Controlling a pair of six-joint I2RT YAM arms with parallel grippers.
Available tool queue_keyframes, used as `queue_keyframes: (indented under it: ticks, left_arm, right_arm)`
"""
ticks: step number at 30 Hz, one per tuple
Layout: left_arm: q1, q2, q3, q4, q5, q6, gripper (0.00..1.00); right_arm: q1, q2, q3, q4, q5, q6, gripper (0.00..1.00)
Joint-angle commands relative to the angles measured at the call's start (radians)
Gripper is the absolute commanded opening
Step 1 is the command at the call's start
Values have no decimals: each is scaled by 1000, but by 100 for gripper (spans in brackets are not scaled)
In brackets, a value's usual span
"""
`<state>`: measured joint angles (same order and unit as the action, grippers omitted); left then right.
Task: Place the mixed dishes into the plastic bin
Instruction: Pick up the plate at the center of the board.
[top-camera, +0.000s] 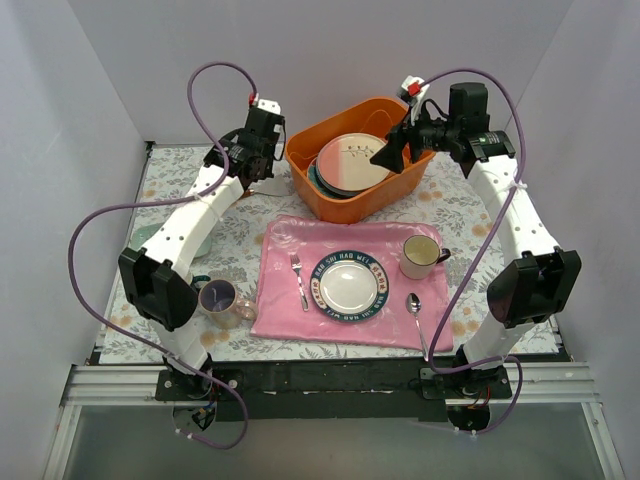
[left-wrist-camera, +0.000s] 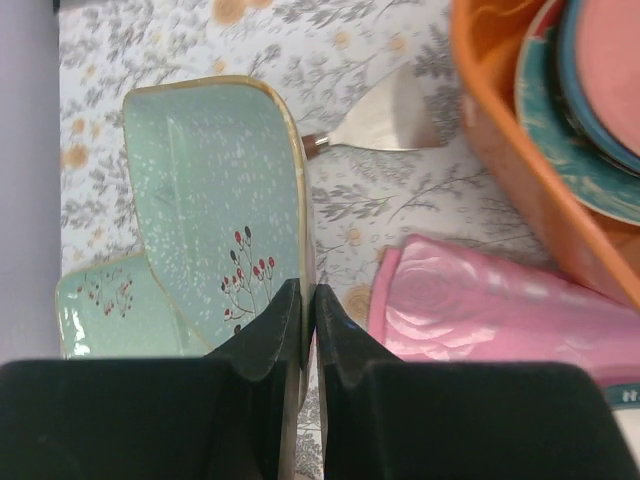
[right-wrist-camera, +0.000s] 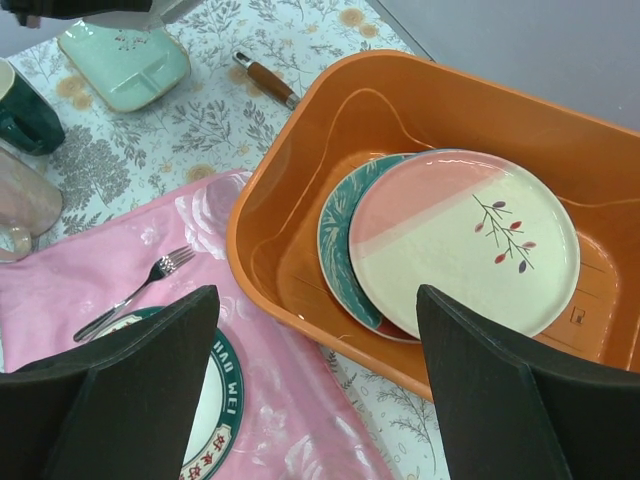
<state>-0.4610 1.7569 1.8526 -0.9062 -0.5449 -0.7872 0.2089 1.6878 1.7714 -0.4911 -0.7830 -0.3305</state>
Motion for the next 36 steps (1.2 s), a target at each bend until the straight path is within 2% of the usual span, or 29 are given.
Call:
queue_keyframes:
  ticks: [1,11,17,22,28,36]
  left_arm:
    - [-48,-158,22,173,9,163,0]
    - [-197,-289,-136,366,226,419,0]
    - [-278,-298,-196,421,321,546,0]
    - [-335,-326,-277,487,382,693,0]
    - [-386,-367,-388,615,401,818,0]
    - [-427,-332,-380,648,396,865,0]
  right_arm:
    - [-29,-33,71,63,-41,48,88]
    - [-83,1,100,131,-123,194,88]
    - [-85,27,94,175,-225,386,87]
    - [-85,49,103,160,-243,511,84]
    - [-30,47,68,68,-124,626,84]
    - [69,18,-19,-55,119,691,89]
